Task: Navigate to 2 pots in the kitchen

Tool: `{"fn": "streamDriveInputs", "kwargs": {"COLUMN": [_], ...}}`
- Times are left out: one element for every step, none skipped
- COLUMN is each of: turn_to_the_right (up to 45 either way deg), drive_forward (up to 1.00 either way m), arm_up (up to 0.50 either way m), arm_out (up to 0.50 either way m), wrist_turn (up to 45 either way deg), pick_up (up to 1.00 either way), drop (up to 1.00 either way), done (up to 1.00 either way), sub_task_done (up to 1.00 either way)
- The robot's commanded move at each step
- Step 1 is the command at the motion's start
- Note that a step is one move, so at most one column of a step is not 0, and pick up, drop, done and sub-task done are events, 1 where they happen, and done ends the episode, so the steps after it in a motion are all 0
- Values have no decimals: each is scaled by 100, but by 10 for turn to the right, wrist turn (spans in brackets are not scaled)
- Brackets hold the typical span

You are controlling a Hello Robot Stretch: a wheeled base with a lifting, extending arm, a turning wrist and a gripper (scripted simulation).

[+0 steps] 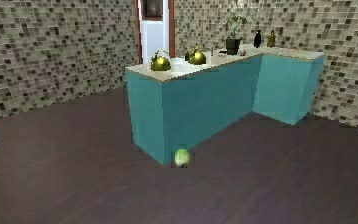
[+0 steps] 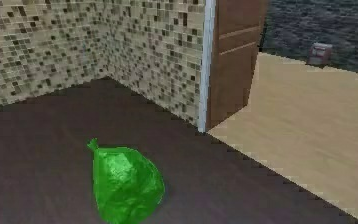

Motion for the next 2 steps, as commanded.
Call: {"fn": "streamDriveInputs", "kwargs": {"turn_to_the_right": [0, -30], "drive_forward": [100, 0], "arm_up": [0, 0], "arm_out": [0, 0], "wrist_turn": [0, 0], "pick_up": [0, 0], "drop": [0, 0], "done": [0, 0], "sub_task_done": [0, 0]}}
